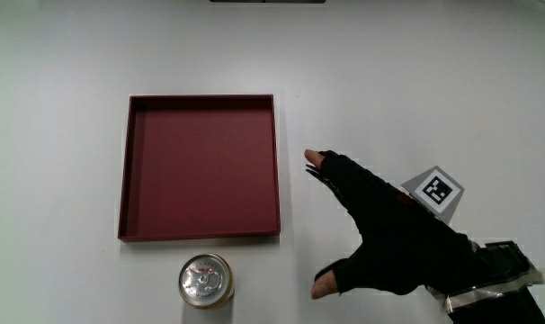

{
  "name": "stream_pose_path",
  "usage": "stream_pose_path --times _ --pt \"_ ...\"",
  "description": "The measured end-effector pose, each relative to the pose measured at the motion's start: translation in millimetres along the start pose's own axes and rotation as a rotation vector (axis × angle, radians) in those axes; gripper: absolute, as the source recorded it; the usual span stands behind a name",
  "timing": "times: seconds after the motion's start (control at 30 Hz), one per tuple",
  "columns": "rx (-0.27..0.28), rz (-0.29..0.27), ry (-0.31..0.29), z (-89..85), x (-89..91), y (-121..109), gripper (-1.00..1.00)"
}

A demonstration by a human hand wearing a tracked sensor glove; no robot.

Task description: Pick red bull from desk

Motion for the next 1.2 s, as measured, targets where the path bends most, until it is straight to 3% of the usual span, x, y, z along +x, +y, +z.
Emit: stream_pose_path --times 0.07,0.13,0.17,0.2,0.23,0.27,0.33,0.37,0.43,0.5,0.53,0.6,0.63,0.67,0.7,0.77,0.87,0.97,1.07,1.1,1.2 --pt "-0.007 -0.001 0.015 -2.4 1.0 1.8 0.00" --pt "-0.027 -0.043 0.060 -7.4 2.1 4.0 0.00" --pt "-0.034 -0.059 0.032 -9.3 4.5 5.5 0.00" --pt "-0.049 -0.055 0.070 -12.7 4.7 7.9 0.00" --pt "-0.049 -0.045 0.054 -15.0 6.5 10.0 0.00" --pt "-0.056 -0.046 0.082 -18.4 5.9 11.8 0.00" --pt "-0.095 -0.100 0.106 -25.3 7.7 15.7 0.00" --pt "-0.098 -0.080 0.149 -30.2 9.5 18.6 0.00" --pt "-0.125 -0.082 0.160 -38.4 13.7 23.8 0.00" --pt "-0.148 -0.098 0.127 -46.2 21.0 29.0 0.00" --pt "-0.155 -0.087 0.152 -50.7 19.8 31.6 0.00" --pt "-0.167 -0.077 0.111 -57.4 25.8 36.7 0.00" --pt "-0.172 -0.063 0.142 -61.1 25.0 38.8 0.00" --pt "-0.173 -0.049 0.091 -63.2 29.9 41.2 0.00" --pt "-0.184 -0.053 0.114 -66.4 31.5 43.1 0.00" --pt "-0.195 -0.083 0.091 -71.8 34.1 47.0 0.00" --pt "-0.226 -0.071 0.159 -83.6 36.4 53.5 0.00" --pt "-0.241 -0.057 0.122 -94.3 43.2 60.1 0.00" --pt "-0.263 -0.067 0.135 -105.3 47.7 66.5 0.00" --pt "-0.260 -0.036 0.141 -108.7 49.2 68.9 0.00" --pt "-0.267 -0.039 0.132 -115.7 49.3 73.6 0.00"
